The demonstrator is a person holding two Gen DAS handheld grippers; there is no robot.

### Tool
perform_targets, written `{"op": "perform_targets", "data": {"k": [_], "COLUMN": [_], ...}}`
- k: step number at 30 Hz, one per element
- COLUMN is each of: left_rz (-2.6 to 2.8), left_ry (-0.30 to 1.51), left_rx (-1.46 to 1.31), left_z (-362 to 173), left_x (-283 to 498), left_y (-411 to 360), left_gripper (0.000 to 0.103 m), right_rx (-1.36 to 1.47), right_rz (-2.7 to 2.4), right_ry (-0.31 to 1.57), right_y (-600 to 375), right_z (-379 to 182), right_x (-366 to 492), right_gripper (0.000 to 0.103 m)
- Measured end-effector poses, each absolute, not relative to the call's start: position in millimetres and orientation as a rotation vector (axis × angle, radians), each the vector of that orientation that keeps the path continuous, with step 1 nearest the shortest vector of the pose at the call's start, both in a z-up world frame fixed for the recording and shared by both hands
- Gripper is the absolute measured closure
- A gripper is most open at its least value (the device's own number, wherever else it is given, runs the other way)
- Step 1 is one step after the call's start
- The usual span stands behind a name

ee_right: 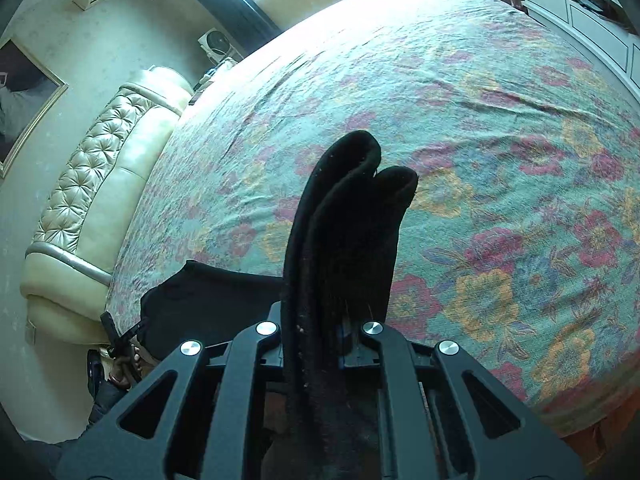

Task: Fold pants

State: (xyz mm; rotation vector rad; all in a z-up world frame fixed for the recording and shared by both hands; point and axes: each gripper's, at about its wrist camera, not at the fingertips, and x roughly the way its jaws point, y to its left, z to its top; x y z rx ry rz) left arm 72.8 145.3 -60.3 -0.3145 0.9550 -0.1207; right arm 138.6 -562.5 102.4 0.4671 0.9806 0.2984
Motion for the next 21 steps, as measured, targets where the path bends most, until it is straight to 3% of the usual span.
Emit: {"op": "perform_targets", "data": {"k": [10, 21], "left_rz": [-0.125, -0.142], "left_ry": [0.941, 0.921], "left_rx": [-0.394, -0.414], "left_z": [-59.8, -59.3], "left_x": [70.9, 64.5], "left_y": [150.9, 151.3], "left_gripper": [0.01, 0.01], "right_rx": [0.357, 0.273], "right_rz": [0.432, 0.55], "right_ry": [0.987, 1.074], "right_y": [-433.7, -297.9], "right_z": [138.3, 107.3], "right_x": [153.9, 177.4], "right_gripper": [0.092, 0.092]}}
